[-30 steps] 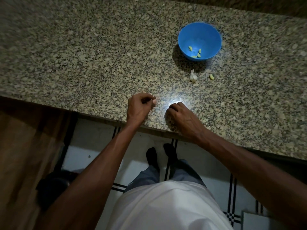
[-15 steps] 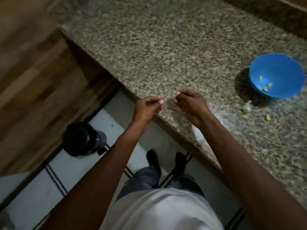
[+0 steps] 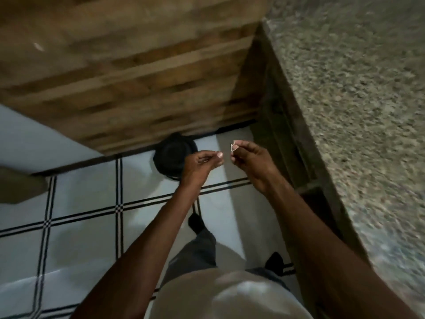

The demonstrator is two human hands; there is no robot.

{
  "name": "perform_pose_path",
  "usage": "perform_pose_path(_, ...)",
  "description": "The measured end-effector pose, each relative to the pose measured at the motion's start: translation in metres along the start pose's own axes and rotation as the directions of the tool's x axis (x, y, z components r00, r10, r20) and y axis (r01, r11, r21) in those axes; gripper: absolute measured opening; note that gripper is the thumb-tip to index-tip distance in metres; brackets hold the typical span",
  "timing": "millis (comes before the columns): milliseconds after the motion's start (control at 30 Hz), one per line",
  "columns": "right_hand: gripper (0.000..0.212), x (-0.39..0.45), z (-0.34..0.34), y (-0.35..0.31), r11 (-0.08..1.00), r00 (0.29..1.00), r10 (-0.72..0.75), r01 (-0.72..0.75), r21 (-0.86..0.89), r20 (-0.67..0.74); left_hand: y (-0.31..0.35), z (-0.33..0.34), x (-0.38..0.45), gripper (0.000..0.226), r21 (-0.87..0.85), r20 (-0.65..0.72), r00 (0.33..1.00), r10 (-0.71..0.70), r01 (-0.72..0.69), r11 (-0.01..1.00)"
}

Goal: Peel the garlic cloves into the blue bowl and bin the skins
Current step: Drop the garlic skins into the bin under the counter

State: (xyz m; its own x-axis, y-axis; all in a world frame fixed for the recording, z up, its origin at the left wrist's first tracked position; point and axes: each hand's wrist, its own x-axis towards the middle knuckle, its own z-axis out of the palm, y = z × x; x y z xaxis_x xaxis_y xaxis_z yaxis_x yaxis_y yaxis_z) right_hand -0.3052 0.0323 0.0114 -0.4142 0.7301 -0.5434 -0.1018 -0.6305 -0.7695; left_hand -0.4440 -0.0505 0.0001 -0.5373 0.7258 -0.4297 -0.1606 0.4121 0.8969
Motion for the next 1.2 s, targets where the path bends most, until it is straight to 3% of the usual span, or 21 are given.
perform_pose_path(233, 0.015, 0.063, 0.132, 0.043, 0.992, 0.994, 0.099, -0.096, -0.077, 0.037, -0.025, -0.153, 0.072, 0.022, -0.015, -0.16, 0.982, -0.098, 0.097, 0.995)
perform_pose_path(400, 0.011, 0.097, 0.186, 0.07, 0.979, 0.988, 0.151, -0.144, -0.143, 0.037, -0.032, -0.217, 0.101, 0.017, -0.073, -0.223, 0.965, -0.14, 0.127, 0.989)
perform_pose_path(633, 0.012, 0.138, 0.237, 0.099, 0.953, 0.977, 0.199, -0.176, -0.247, 0.071, -0.041, -0.265, 0.128, 0.024, -0.07, -0.369, 0.923, -0.111, 0.092, 0.993)
perform_pose_path(767, 0.005, 0.162, 0.267, 0.113, 0.924, 0.969, 0.24, -0.211, -0.318, 0.054, -0.049, -0.287, 0.149, 0.024, 0.012, -0.37, 0.925, -0.091, 0.103, 0.995)
perform_pose_path(1000, 0.012, 0.226, 0.298, 0.156, 0.902, 0.963, 0.27, -0.259, -0.346, -0.017, -0.084, -0.301, 0.213, 0.016, -0.014, -0.3, 0.93, -0.214, 0.22, 0.975)
perform_pose_path(1100, 0.013, 0.266, 0.292, 0.189, 0.913, 0.959, 0.278, -0.28, -0.296, -0.05, -0.12, -0.3, 0.25, 0.018, -0.073, -0.284, 0.911, -0.298, 0.289, 0.955)
perform_pose_path(1200, 0.009, 0.309, 0.283, 0.23, 0.889, 0.954, 0.293, -0.294, -0.351, -0.057, -0.17, -0.296, 0.291, 0.019, -0.11, -0.244, 0.898, -0.366, 0.35, 0.93)
